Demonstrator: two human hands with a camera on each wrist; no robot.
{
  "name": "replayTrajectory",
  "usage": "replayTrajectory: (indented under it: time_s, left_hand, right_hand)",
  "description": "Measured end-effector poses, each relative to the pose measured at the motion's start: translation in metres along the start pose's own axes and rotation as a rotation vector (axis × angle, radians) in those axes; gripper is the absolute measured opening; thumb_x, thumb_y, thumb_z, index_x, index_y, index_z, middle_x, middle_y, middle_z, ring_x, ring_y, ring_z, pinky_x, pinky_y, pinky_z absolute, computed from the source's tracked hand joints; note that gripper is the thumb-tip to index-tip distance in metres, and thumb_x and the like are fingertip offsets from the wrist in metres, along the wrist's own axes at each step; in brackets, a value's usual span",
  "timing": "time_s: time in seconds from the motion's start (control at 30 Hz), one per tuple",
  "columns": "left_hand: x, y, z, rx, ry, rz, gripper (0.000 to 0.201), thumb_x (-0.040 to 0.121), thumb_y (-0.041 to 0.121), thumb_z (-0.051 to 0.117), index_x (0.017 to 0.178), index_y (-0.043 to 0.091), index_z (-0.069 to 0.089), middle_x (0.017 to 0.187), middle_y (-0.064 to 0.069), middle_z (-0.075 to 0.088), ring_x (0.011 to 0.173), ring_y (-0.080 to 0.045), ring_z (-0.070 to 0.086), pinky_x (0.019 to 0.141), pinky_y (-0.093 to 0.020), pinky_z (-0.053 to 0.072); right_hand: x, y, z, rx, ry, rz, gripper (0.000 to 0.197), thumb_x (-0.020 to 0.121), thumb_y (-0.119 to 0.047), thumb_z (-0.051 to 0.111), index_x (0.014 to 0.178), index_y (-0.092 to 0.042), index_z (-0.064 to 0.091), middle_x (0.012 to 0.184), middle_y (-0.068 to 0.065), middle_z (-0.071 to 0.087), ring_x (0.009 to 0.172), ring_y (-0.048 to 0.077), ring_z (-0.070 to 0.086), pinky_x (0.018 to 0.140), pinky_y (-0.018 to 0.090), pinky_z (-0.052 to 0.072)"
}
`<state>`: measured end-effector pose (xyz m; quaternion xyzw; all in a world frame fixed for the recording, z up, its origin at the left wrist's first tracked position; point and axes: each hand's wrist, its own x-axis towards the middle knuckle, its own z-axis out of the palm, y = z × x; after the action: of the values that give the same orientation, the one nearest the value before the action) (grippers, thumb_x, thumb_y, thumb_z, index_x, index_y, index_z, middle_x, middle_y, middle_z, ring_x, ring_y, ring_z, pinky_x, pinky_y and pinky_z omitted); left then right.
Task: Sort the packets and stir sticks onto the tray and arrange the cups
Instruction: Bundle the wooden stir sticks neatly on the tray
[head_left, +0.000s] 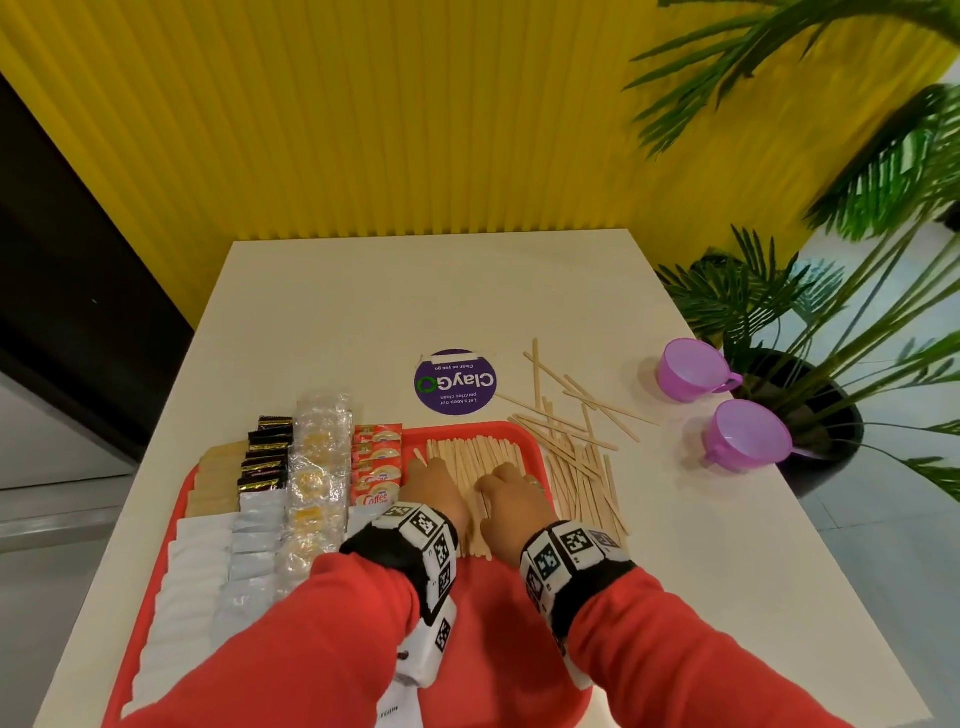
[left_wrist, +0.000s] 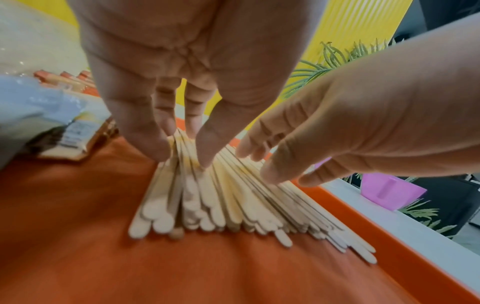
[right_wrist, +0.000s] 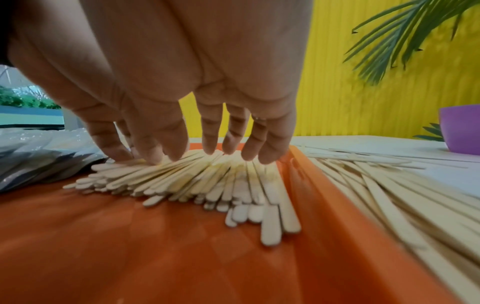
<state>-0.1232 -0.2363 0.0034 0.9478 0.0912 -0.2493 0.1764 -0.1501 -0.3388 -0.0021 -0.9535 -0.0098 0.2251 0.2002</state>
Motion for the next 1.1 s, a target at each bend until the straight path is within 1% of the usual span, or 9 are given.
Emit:
replayTrajectory:
  time_s: [0.07, 0.17, 0.3, 0.4, 0.57, 0.7, 0.87, 1.0, 1.1]
  left_hand:
    - [-0.001, 0.0, 0.0, 0.01, 0.001, -0.001, 0.035, 0.09, 0.005, 0.045, 0.125, 0.008, 0.046, 0.14, -0.012, 0.031, 0.116, -0.029, 0.051, 0.091, -0.034, 0.044]
    - [-0.004, 0.001, 0.001, 0.019, 0.003, 0.008, 0.032, 0.089, 0.006, 0.047, 0.122, 0.008, 0.048, 0.135, -0.011, 0.035, 0.112, -0.03, 0.053, 0.09, -0.034, 0.045]
    - [-0.007, 0.0, 0.0, -0.017, 0.01, 0.03, 0.038, 0.09, 0.008, 0.048, 0.127, 0.012, 0.046, 0.136, -0.011, 0.034, 0.113, -0.03, 0.052, 0.093, -0.035, 0.046]
    - [-0.011, -0.003, 0.003, 0.003, -0.027, 0.048, 0.04, 0.09, 0.008, 0.048, 0.129, 0.012, 0.044, 0.135, -0.01, 0.037, 0.114, -0.027, 0.053, 0.09, -0.032, 0.044]
    - [-0.014, -0.003, 0.004, -0.036, 0.045, 0.066, 0.042, 0.088, 0.007, 0.047, 0.13, 0.011, 0.045, 0.136, -0.01, 0.036, 0.118, -0.03, 0.049, 0.094, -0.036, 0.043]
    - [-0.013, -0.003, 0.008, 0.027, -0.007, 0.092, 0.038, 0.091, 0.006, 0.044, 0.129, 0.011, 0.048, 0.137, -0.008, 0.038, 0.121, -0.025, 0.049, 0.095, -0.032, 0.042]
    - [-0.003, -0.009, 0.006, 0.003, -0.032, 0.136, 0.048, 0.09, 0.004, 0.045, 0.138, 0.011, 0.042, 0.141, -0.009, 0.042, 0.127, -0.023, 0.045, 0.099, -0.029, 0.038]
    - [0.0, -0.009, 0.008, 0.049, -0.014, 0.095, 0.038, 0.089, 0.005, 0.046, 0.127, 0.01, 0.051, 0.132, -0.012, 0.045, 0.117, -0.027, 0.052, 0.092, -0.032, 0.045]
    - [-0.001, -0.009, 0.008, 0.039, 0.004, 0.052, 0.033, 0.085, 0.005, 0.049, 0.117, 0.008, 0.054, 0.128, -0.013, 0.042, 0.109, -0.029, 0.053, 0.09, -0.035, 0.049]
  right_hand:
    - [-0.001, -0.002, 0.002, -0.021, 0.001, -0.068, 0.044, 0.087, -0.01, 0.05, 0.13, -0.014, 0.047, 0.132, 0.007, 0.041, 0.121, 0.033, 0.04, 0.099, 0.038, 0.037]
    - [-0.003, -0.003, 0.007, -0.088, -0.073, -0.131, 0.037, 0.088, -0.019, 0.055, 0.124, -0.014, 0.051, 0.125, 0.008, 0.044, 0.116, 0.032, 0.042, 0.098, 0.038, 0.036]
    - [-0.002, -0.002, 0.008, -0.056, -0.009, -0.134, 0.041, 0.085, -0.025, 0.06, 0.124, -0.016, 0.051, 0.123, 0.007, 0.045, 0.116, 0.03, 0.043, 0.098, 0.037, 0.037]
    - [-0.004, 0.001, 0.011, -0.12, -0.046, -0.141, 0.039, 0.088, -0.023, 0.055, 0.126, -0.017, 0.049, 0.124, 0.007, 0.044, 0.117, 0.031, 0.041, 0.098, 0.039, 0.038]
    - [-0.006, 0.007, 0.008, -0.074, 0.02, -0.109, 0.04, 0.088, -0.017, 0.052, 0.128, -0.013, 0.047, 0.129, 0.006, 0.041, 0.119, 0.031, 0.039, 0.097, 0.039, 0.04]
    - [-0.009, 0.008, 0.01, -0.102, -0.033, -0.13, 0.037, 0.091, -0.019, 0.047, 0.128, -0.012, 0.048, 0.13, 0.006, 0.042, 0.12, 0.033, 0.039, 0.099, 0.041, 0.039]
    - [-0.011, 0.006, 0.01, -0.119, -0.05, -0.162, 0.04, 0.089, -0.016, 0.05, 0.129, -0.014, 0.048, 0.13, 0.005, 0.042, 0.119, 0.032, 0.039, 0.097, 0.042, 0.04]
    - [-0.012, 0.004, 0.011, -0.144, -0.049, -0.172, 0.043, 0.085, -0.013, 0.054, 0.128, -0.015, 0.049, 0.128, 0.005, 0.044, 0.117, 0.031, 0.041, 0.096, 0.042, 0.042]
    - [-0.013, 0.002, 0.01, -0.15, -0.061, -0.187, 0.043, 0.085, -0.014, 0.054, 0.127, -0.016, 0.048, 0.128, 0.004, 0.043, 0.118, 0.03, 0.04, 0.096, 0.041, 0.042]
